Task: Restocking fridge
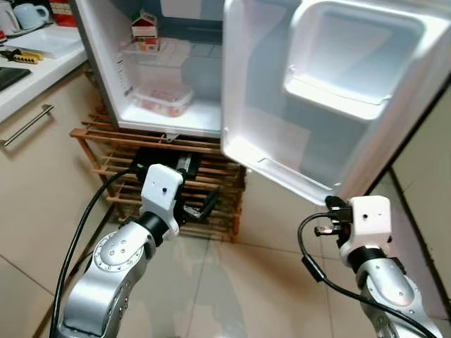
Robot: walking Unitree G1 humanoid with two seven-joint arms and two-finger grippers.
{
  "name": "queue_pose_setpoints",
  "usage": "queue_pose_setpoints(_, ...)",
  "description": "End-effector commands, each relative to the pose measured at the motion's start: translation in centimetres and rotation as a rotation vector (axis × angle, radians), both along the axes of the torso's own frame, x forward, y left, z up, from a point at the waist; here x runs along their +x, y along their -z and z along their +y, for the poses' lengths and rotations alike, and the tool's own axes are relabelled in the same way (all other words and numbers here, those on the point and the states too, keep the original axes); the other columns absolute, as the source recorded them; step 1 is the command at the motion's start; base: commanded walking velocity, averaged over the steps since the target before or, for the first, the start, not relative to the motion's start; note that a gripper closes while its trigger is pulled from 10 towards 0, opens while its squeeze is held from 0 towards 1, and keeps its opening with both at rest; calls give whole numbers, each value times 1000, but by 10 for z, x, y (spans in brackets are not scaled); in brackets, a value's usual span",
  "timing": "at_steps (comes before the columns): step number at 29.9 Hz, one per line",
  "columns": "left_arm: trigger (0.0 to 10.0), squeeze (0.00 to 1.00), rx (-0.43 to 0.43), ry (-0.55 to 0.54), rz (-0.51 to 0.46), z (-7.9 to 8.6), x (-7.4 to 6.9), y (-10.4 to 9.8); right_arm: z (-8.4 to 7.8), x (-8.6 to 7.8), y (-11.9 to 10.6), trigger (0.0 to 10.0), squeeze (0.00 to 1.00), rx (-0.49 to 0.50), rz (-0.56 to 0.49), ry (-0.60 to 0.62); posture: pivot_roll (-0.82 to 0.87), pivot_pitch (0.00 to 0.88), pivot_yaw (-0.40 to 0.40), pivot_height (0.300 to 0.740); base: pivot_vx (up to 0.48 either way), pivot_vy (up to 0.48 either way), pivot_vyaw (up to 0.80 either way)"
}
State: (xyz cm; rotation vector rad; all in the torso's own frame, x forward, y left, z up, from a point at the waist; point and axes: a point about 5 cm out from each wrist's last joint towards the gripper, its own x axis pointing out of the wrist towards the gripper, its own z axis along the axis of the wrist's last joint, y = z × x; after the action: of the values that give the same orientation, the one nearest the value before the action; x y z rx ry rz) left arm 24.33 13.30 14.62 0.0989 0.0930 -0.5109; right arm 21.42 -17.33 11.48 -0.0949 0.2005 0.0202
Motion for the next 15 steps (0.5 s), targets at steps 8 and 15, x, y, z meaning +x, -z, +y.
queue_pose_setpoints(8, 10000, 0, 40, 4, -56, -1, 2, -4, -5, 6, 4, 10000, 0, -38, 32, 71, -4, 5, -1, 740, 0, 0, 0)
queue_pose_setpoints(15, 10000, 0, 38, 7, -51, -2, 4, -5, -11, 11, -1, 10000, 0, -37, -5, 97, -7, 5, 0, 740, 0, 0, 0)
